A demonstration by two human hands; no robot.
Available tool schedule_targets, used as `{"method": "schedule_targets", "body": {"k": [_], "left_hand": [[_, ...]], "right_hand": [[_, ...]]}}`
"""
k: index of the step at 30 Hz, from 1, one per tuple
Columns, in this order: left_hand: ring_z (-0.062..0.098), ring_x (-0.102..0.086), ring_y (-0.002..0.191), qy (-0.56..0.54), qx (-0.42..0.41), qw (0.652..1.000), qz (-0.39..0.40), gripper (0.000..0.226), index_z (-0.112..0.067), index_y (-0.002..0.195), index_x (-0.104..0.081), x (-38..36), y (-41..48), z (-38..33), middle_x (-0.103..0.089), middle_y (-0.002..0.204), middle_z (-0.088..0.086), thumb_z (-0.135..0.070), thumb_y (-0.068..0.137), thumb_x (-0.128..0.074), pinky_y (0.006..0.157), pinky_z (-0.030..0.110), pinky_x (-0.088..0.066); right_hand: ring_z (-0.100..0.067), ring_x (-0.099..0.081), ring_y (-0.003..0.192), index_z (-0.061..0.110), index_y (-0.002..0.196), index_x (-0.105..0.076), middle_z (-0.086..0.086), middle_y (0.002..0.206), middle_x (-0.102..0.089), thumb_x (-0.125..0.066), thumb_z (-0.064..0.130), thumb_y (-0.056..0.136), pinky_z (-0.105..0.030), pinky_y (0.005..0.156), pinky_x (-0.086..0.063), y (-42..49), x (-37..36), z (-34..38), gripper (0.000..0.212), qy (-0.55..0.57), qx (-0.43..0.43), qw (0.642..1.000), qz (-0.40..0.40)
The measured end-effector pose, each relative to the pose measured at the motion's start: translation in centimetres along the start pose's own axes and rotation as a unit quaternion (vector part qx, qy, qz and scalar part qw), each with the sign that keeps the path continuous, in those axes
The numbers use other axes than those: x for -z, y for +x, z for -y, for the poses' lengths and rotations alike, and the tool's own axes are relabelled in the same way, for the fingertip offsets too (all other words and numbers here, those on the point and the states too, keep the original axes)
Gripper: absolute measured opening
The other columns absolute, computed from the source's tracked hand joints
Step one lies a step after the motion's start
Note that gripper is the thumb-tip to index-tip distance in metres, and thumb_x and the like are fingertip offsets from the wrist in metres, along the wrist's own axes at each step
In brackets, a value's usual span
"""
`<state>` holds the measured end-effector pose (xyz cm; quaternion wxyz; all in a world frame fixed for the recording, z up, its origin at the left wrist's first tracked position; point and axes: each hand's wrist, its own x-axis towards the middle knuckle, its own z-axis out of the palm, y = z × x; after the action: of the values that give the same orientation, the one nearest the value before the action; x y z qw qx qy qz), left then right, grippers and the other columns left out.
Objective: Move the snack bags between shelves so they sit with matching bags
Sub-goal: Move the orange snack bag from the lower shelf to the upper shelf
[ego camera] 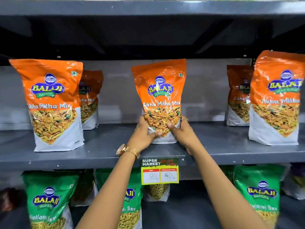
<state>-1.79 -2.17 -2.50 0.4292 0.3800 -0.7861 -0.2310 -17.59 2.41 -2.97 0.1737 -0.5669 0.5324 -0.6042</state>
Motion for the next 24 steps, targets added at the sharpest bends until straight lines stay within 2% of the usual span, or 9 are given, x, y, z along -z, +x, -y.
{"method": "schedule_targets", "body": {"k": [4, 10, 13, 16, 18, 19, 20, 22, 24], "left_hand": [[0.028, -0.047, 0.128, 0.003, -0.004, 1.000, -0.006, 0.067, -0.013, 0.122, -0.032, 0.0, 0.1, 0.9, -0.048, 0.139, 0.013, -0.039, 0.078, -0.075, 0.105, 0.048, -0.043], [0.023, -0.050, 0.124, -0.006, -0.008, 1.000, -0.009, 0.065, -0.018, 0.122, -0.036, 0.1, 0.0, 1.2, -0.051, 0.135, 0.005, -0.045, 0.076, -0.075, 0.101, 0.044, -0.045], [0.024, -0.051, 0.123, -0.003, -0.008, 1.000, -0.013, 0.065, -0.016, 0.123, -0.036, 0.0, -0.2, 1.1, -0.051, 0.137, 0.006, -0.042, 0.078, -0.074, 0.097, 0.038, -0.046], [0.024, -0.049, 0.128, -0.027, -0.003, 0.999, -0.026, 0.077, -0.017, 0.135, -0.030, 0.2, -0.9, 0.4, -0.049, 0.144, 0.007, -0.039, 0.077, -0.076, 0.093, 0.028, -0.040], [0.021, -0.048, 0.130, -0.059, -0.014, 0.995, -0.080, 0.085, -0.020, 0.141, -0.028, 0.5, -2.0, -0.3, -0.049, 0.143, 0.003, -0.041, 0.075, -0.076, 0.096, 0.029, -0.041], [0.018, -0.050, 0.128, -0.080, -0.029, 0.988, -0.125, 0.083, -0.021, 0.142, -0.031, 0.7, -2.7, -0.7, -0.052, 0.140, 0.001, -0.041, 0.076, -0.075, 0.100, 0.031, -0.043], [0.015, -0.052, 0.125, -0.100, -0.054, 0.979, -0.171, 0.075, -0.021, 0.140, -0.036, 0.8, -3.7, -0.9, -0.055, 0.134, -0.001, -0.039, 0.078, -0.074, 0.104, 0.032, -0.044], [0.008, -0.057, 0.118, -0.114, -0.118, 0.953, -0.254, 0.052, -0.016, 0.132, -0.049, 0.5, -6.1, -0.8, -0.062, 0.123, -0.003, -0.029, 0.086, -0.070, 0.104, 0.026, -0.045], [0.013, -0.061, 0.112, -0.093, -0.156, 0.929, -0.324, 0.031, -0.009, 0.119, -0.058, -0.3, -8.8, -0.3, -0.066, 0.115, 0.000, -0.018, 0.090, -0.066, 0.100, 0.026, -0.046]], "right_hand": [[-0.015, -0.059, 0.112, 0.024, 0.119, -0.048, 0.006, 0.118, -0.061, -0.066, 0.028, 0.090, -0.025, 0.087, -0.046, -0.1, 0.2, -0.4, 0.035, 0.037, 0.007, 0.999, 0.001], [-0.017, -0.063, 0.108, 0.040, 0.098, -0.050, 0.022, 0.103, -0.061, -0.068, 0.024, 0.089, -0.028, 0.091, -0.050, 0.1, 0.1, -0.9, 0.026, 0.069, 0.013, 0.998, -0.005], [-0.016, -0.062, 0.110, 0.040, 0.098, -0.050, 0.015, 0.110, -0.064, -0.068, 0.024, 0.089, -0.031, 0.096, -0.050, -0.1, 0.1, -0.6, 0.026, 0.075, 0.012, 0.997, -0.003], [-0.019, -0.059, 0.122, 0.038, 0.109, -0.052, 0.003, 0.126, -0.062, -0.069, 0.032, 0.087, -0.045, 0.107, -0.048, -0.5, 0.1, -0.6, 0.028, 0.070, 0.004, 0.997, -0.016], [-0.022, -0.051, 0.133, 0.024, 0.133, -0.048, -0.003, 0.140, -0.055, -0.068, 0.042, 0.086, -0.047, 0.112, -0.042, -1.8, 0.0, 0.0, 0.054, 0.015, 0.022, 0.997, -0.073], [-0.021, -0.046, 0.137, 0.018, 0.141, -0.044, -0.005, 0.146, -0.050, -0.066, 0.044, 0.087, -0.043, 0.115, -0.038, -2.9, -0.2, 0.4, 0.064, -0.016, 0.041, 0.993, -0.112], [-0.019, -0.042, 0.139, 0.015, 0.143, -0.042, -0.005, 0.148, -0.048, -0.065, 0.043, 0.088, -0.037, 0.115, -0.036, -4.4, -0.6, 0.9, 0.066, -0.037, 0.070, 0.986, -0.147], [-0.019, -0.043, 0.138, 0.015, 0.137, -0.048, -0.005, 0.142, -0.052, -0.064, 0.036, 0.091, -0.026, 0.112, -0.035, -7.8, -1.8, 1.4, 0.053, -0.041, 0.150, 0.966, -0.207], [-0.021, -0.047, 0.133, 0.010, 0.128, -0.057, -0.009, 0.133, -0.058, -0.064, 0.026, 0.093, -0.020, 0.109, -0.035, -10.8, -3.6, 0.9, 0.040, -0.046, 0.213, 0.945, -0.243]]}}
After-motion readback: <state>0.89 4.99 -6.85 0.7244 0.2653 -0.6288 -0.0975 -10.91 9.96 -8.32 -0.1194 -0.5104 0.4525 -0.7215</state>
